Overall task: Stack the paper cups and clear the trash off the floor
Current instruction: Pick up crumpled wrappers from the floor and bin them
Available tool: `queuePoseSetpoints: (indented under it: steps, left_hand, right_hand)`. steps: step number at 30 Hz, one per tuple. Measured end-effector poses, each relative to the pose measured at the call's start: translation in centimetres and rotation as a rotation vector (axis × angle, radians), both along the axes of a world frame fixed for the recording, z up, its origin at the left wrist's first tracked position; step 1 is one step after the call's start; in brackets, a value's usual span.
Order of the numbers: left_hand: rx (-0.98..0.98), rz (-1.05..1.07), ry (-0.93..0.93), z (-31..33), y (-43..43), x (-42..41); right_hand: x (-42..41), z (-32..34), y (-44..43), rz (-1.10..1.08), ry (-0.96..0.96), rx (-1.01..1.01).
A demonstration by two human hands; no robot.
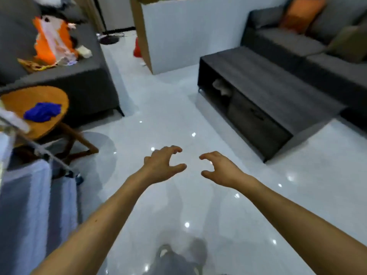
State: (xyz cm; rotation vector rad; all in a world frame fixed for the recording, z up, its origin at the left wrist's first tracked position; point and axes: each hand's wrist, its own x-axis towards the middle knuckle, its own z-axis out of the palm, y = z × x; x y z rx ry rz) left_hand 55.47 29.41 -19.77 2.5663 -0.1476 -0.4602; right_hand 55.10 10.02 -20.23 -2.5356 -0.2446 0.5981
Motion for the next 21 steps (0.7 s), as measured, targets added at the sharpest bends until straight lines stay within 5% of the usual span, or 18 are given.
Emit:
queuePoseSetpoints:
  steps: [12,21]
  left_hand:
    - [0.076,-0.723,-0.012,0.7,-26.3,19.9]
    - [0.19,-0.974,-0.038,-1.3,-47.0,26.3]
  right_hand:
    - [7.7,-0.6,-23.0,-0.749,-0.002,0.017]
    - [10.8,-3.1,-39.9,-0.91,0.062,-0.091]
